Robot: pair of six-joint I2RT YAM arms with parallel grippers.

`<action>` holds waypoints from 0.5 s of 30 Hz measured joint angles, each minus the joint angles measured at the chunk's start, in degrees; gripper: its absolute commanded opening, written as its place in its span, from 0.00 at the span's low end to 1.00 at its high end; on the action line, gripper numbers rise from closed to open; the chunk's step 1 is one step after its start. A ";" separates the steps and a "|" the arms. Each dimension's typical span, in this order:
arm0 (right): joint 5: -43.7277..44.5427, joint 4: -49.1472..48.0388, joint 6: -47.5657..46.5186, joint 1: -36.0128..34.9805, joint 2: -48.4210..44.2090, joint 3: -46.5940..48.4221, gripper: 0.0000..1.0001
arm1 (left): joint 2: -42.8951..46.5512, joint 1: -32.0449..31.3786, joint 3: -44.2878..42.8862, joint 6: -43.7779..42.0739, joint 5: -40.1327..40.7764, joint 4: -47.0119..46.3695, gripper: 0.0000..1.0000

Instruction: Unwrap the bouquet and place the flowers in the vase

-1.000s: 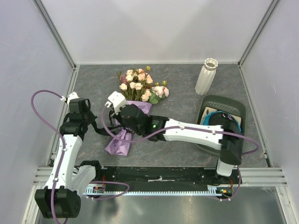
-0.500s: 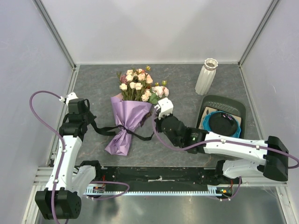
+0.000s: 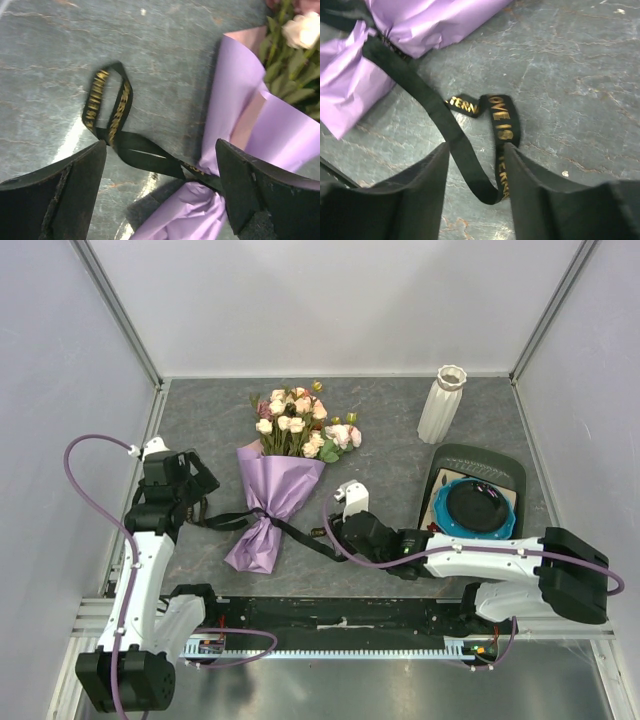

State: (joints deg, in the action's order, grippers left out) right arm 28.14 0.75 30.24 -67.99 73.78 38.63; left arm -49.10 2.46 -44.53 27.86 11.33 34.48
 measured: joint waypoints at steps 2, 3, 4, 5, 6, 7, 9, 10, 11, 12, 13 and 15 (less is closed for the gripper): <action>-1.75 0.09 -1.22 0.09 0.94 0.17 0.64 | 0.74 -0.02 0.00 -0.55 -3.23 -0.17 0.90; -2.97 0.35 -1.90 0.28 1.44 0.44 0.65 | 1.20 -0.02 0.02 -0.79 -5.01 -0.44 0.89; -4.31 0.46 -2.64 0.63 1.95 0.90 0.67 | 1.86 -0.02 0.02 -1.03 -7.50 -0.74 0.86; -5.79 0.50 -3.21 1.14 2.27 1.53 0.67 | 2.80 -0.02 0.02 -1.03 -10.51 -1.05 0.78; -7.13 0.35 -3.63 1.77 2.54 2.25 0.67 | 3.43 -0.02 0.04 -1.01 -12.55 -1.25 0.74; -8.52 0.04 -4.13 2.51 2.86 3.26 0.67 | 4.20 -0.02 0.22 -0.79 -15.52 -1.86 0.66; -11.50 -0.87 -4.81 3.98 4.70 6.80 0.67 | 5.62 -0.02 1.36 0.17 -22.12 -3.26 0.57; -12.59 -1.53 -5.01 4.55 5.90 8.72 0.65 | 6.03 -0.02 2.38 1.14 -25.31 -4.26 0.51; -13.49 -2.14 -5.09 4.96 7.06 10.27 0.58 | 6.23 -0.07 3.52 1.77 -27.65 -5.14 0.48; -14.71 -3.19 -5.27 5.27 8.57 12.11 0.54 | 6.47 -0.26 5.16 2.82 -30.80 -6.19 0.46; -16.35 -4.76 -5.46 5.60 10.84 14.62 0.49 | 6.67 -0.42 7.13 4.00 -33.44 -7.23 0.42; -19.28 -6.73 -5.81 5.75 15.32 18.69 0.35 | 6.78 -0.90 11.26 5.92 -37.29 -8.31 0.40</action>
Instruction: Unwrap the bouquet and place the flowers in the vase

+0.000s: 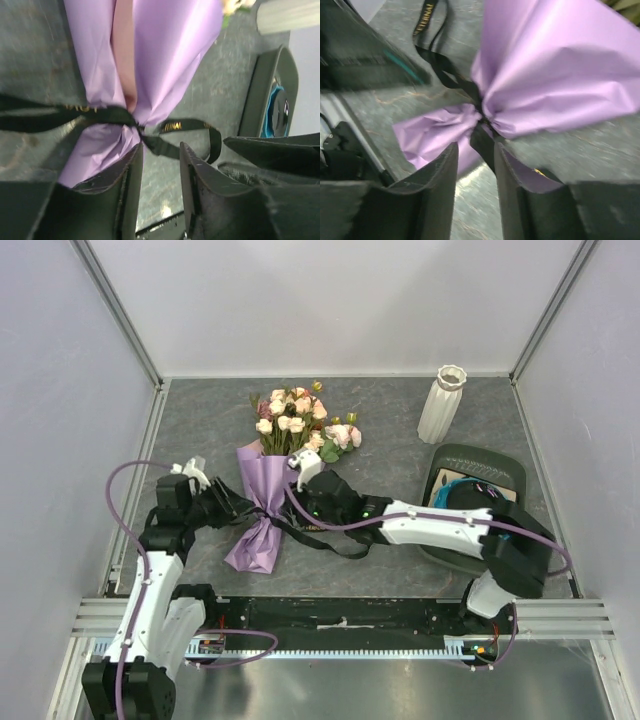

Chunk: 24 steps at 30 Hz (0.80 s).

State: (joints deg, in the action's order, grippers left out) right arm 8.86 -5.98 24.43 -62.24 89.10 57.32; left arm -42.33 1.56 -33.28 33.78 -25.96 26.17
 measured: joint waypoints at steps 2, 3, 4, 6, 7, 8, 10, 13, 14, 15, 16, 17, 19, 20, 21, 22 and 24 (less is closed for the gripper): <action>-2.51 -1.92 0.00 0.04 4.46 3.21 0.26 | 0.22 -0.28 3.54 1.51 -2.12 -0.13 0.35; -3.39 -2.71 0.02 0.04 6.23 4.24 0.24 | 0.33 -0.33 4.57 2.03 -2.82 -0.11 0.30; -4.26 -3.45 0.17 0.07 8.22 5.27 0.22 | 0.39 -0.50 5.49 2.71 -3.34 -0.17 0.29; -5.64 -3.91 0.31 0.07 11.52 6.88 0.16 | 0.17 -0.70 6.34 3.85 -4.24 -0.50 0.26; -6.08 -3.96 0.26 0.07 13.22 7.74 0.15 | -0.15 -0.79 6.47 4.24 -4.50 -0.85 0.20; -6.40 -3.91 0.20 0.13 14.69 8.37 0.14 | -1.16 -0.79 6.47 4.59 -4.72 -1.31 0.18; -6.64 -3.85 0.17 0.24 16.85 9.25 0.14 | -3.23 -0.79 6.47 5.14 -5.29 -2.29 0.12; -6.49 -3.80 0.15 0.42 18.32 9.42 0.11 | -7.34 -1.70 6.47 5.62 -5.73 -2.73 0.05; -6.51 -3.87 0.15 0.50 18.62 9.46 0.10 | -8.70 -2.12 6.47 5.75 -5.73 -2.67 0.04; -6.51 -3.91 0.15 0.57 18.95 9.53 0.08 | -9.97 -2.51 6.47 5.86 -5.75 -2.71 0.02; -6.54 -3.91 0.13 0.59 19.23 9.60 0.08 | -10.88 -2.71 6.47 5.90 -5.73 -2.75 0.02; -6.62 -4.00 0.15 0.61 19.61 9.60 0.05 | -12.13 -2.91 6.47 5.97 -5.68 -2.71 0.02; -6.95 -4.00 0.24 0.61 20.31 9.60 0.05 | -13.86 -2.93 6.47 6.12 -5.64 -2.75 0.02; -7.13 -4.07 0.35 0.63 20.50 9.51 0.05 | -14.84 -2.93 6.47 6.29 -5.55 -2.73 0.02; -7.26 -4.20 0.46 0.63 20.50 9.31 0.05 | -15.26 -2.95 6.47 6.38 -5.31 -2.71 0.02; -7.39 -4.90 0.85 0.66 20.50 8.90 0.05 | -15.56 -2.95 6.47 6.54 -4.85 -2.71 0.02; -7.72 -6.47 1.49 0.66 20.48 7.85 0.05 | -15.61 -3.04 6.47 6.88 -3.80 -2.75 0.02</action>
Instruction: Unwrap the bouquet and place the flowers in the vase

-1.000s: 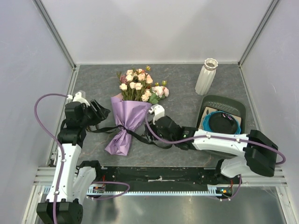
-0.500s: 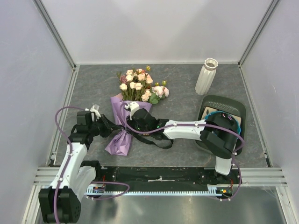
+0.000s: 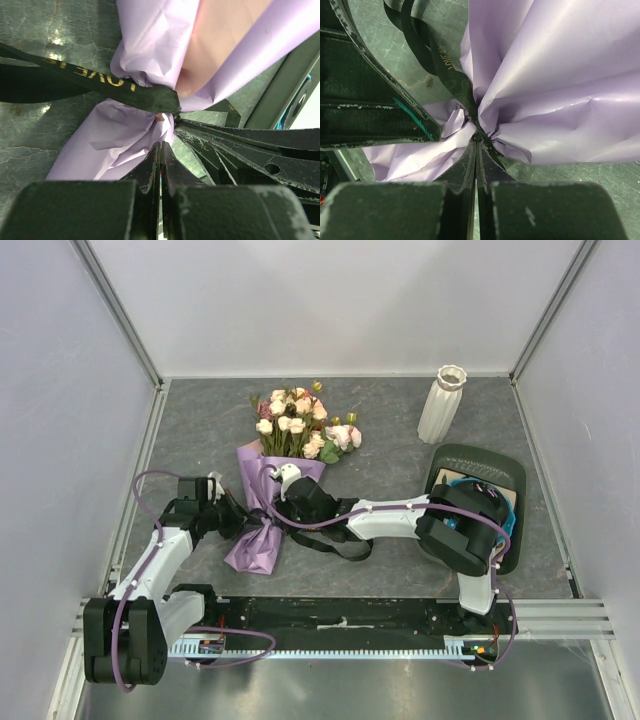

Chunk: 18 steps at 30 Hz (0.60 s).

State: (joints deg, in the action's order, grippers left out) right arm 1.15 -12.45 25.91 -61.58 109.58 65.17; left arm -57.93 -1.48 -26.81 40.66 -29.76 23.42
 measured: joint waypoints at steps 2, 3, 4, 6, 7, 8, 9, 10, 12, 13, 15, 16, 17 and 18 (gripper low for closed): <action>-0.50 -0.81 0.66 0.11 0.02 -0.74 0.05 | 0.02 -0.07 0.02 0.24 0.92 0.02 0.02; -0.83 -0.92 0.94 0.22 0.09 -0.81 0.05 | 0.02 -0.15 0.04 0.42 1.46 0.00 0.02; -1.27 -1.20 1.27 0.31 0.17 -0.79 0.05 | 0.02 -0.17 0.13 0.57 2.01 0.00 0.02; -1.86 -1.70 1.75 0.37 0.48 -0.79 0.05 | 0.02 -0.22 0.50 1.05 2.91 -0.02 0.02; -2.12 -1.92 1.99 0.37 0.66 -0.81 0.05 | 0.02 -0.22 0.74 1.38 3.19 0.00 0.02; -2.38 -2.05 2.21 0.37 0.68 -0.90 0.05 | -0.02 -0.24 0.96 1.60 3.30 0.00 0.02; -2.58 -2.36 2.45 0.37 0.68 -1.14 0.05 | -0.11 -0.22 1.09 1.81 3.30 0.04 0.02; -2.67 -3.06 2.67 0.37 0.68 -1.60 0.05 | -0.13 -0.22 1.18 1.92 3.26 0.00 0.02; -2.69 -3.61 3.04 0.37 0.68 -2.23 0.05 | 0.07 -0.22 1.27 1.97 2.64 -0.44 0.02; -2.78 -3.61 3.10 0.37 0.70 -2.34 0.05 | 0.26 -0.24 1.27 1.97 2.38 -0.63 0.02; -2.91 -3.63 3.28 0.37 0.70 -2.36 0.05 | 1.49 -0.26 1.27 2.03 1.20 -1.25 0.04; -2.93 -3.61 3.28 0.37 0.70 -2.36 0.05 | 2.38 -0.26 1.27 2.21 0.63 -1.46 0.07; -2.95 -3.61 3.28 0.37 0.70 -2.36 0.05 | 3.32 -0.26 1.27 2.40 0.00 -1.66 0.08; -2.93 -3.58 3.26 0.37 0.70 -2.36 0.05 | 4.20 -0.26 1.27 2.67 -0.59 -1.92 0.09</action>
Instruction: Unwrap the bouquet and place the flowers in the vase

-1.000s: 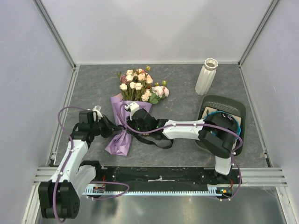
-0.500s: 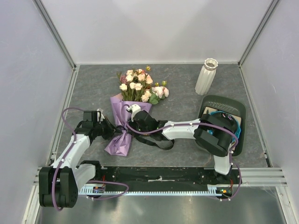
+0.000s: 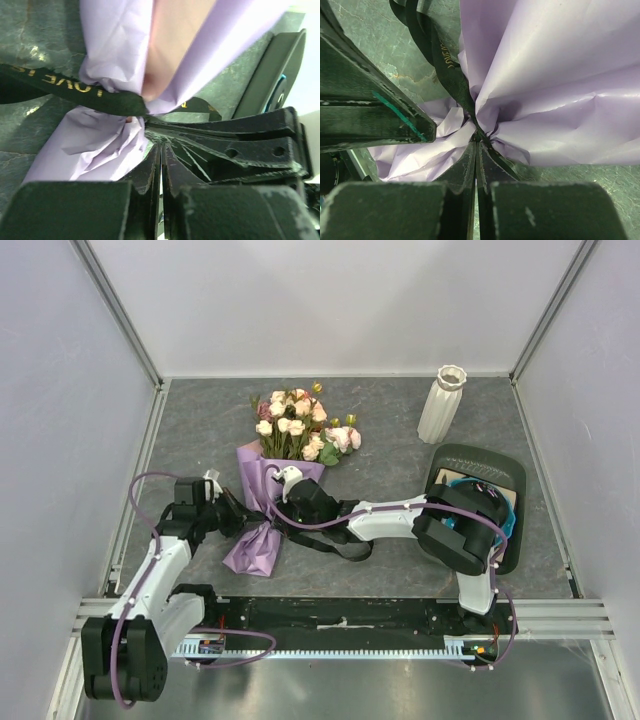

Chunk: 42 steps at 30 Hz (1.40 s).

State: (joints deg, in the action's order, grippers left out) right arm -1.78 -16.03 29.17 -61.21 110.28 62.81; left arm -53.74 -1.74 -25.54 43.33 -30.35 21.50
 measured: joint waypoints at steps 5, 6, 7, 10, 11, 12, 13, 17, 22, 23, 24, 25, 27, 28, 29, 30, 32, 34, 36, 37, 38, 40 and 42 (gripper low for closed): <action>0.04 0.79 -0.44 0.00 0.00 0.42 0.05 | 1.75 -0.13 0.00 1.14 -0.57 -1.53 0.05; 0.07 1.29 -0.59 0.00 0.00 0.76 0.06 | 1.27 -0.13 0.02 1.29 -0.66 -1.90 0.04; 0.07 1.95 -0.83 0.00 -0.02 1.16 0.06 | 0.44 -0.15 0.07 1.40 -0.72 -2.34 0.02; 0.09 3.76 -1.77 0.00 -0.09 2.21 0.06 | -3.32 -0.28 0.83 1.51 -0.70 -3.91 0.02; 0.11 4.61 -2.21 0.00 -0.13 2.67 0.06 | -4.70 -0.28 1.27 1.53 -0.66 -4.26 0.02; 0.17 5.35 -2.67 0.02 -0.15 3.08 0.06 | -5.90 -0.28 1.68 1.55 -0.66 -4.46 0.02; 0.31 6.34 -3.15 0.15 -0.17 3.61 0.07 | -6.78 -0.28 1.97 1.60 -0.66 -4.63 0.02; 1.07 10.12 -6.01 0.33 -0.17 6.32 0.06 | -7.48 -0.28 2.01 1.62 -0.61 -5.11 0.02; 1.05 12.79 -9.97 0.35 -0.13 9.03 0.06 | -6.49 -0.33 2.62 1.73 -0.15 -5.51 0.02; 0.90 13.11 -10.60 0.35 -0.02 9.46 0.06 | -6.34 -0.33 2.71 1.75 -0.15 -5.60 0.02; 0.68 13.29 -11.32 0.35 0.20 9.94 0.06 | -6.23 -0.33 2.75 1.75 -0.15 -5.62 0.02; 0.55 13.57 -12.07 0.35 0.48 10.36 0.06 | -6.14 -0.33 2.80 1.75 -0.15 -5.66 0.02; 0.33 13.79 -13.11 0.35 1.18 10.86 0.06 | -6.08 -0.33 2.82 1.73 -0.24 -5.66 0.06; 0.17 13.90 -13.51 0.35 1.55 10.91 0.06 | -5.99 -0.33 2.82 1.73 -0.28 -5.62 0.09; 0.02 14.08 -13.79 0.35 1.92 10.93 0.06 | -5.79 -0.33 2.82 1.73 -0.39 -5.55 0.11; -0.11 14.19 -14.01 0.35 2.32 10.93 0.06 | -5.44 -0.33 2.82 1.70 -0.48 -5.44 0.14; -0.39 14.32 -14.12 0.35 2.84 10.93 0.06 | -4.33 -0.33 2.82 1.70 -0.98 -5.01 0.22; -0.57 14.08 -14.23 0.37 2.86 10.93 0.06 | -2.78 -0.33 2.78 1.73 -1.53 -4.37 0.25; -0.57 13.92 -14.25 0.37 2.86 10.91 0.06 | -1.31 -0.33 2.78 1.75 -1.77 -3.72 0.25; -0.59 13.90 -14.25 0.37 2.86 10.88 0.07 | -0.48 -0.33 2.75 1.75 -1.77 -3.50 0.24; -0.68 13.84 -14.27 0.37 2.86 10.88 0.08 | 0.26 -0.33 2.73 1.77 -1.75 -3.28 0.23; -0.83 13.73 -14.38 0.37 2.86 10.88 0.08 | 1.18 -0.33 2.73 1.79 -1.73 -2.93 0.18; -0.94 13.66 -14.45 0.37 2.86 10.88 0.09 | 1.18 -0.33 2.78 1.86 -1.46 -2.67 0.08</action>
State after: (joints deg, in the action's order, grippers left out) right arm -2.72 -2.37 14.72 -60.84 113.14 73.69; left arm -52.56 -2.07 -22.76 45.19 -31.81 18.83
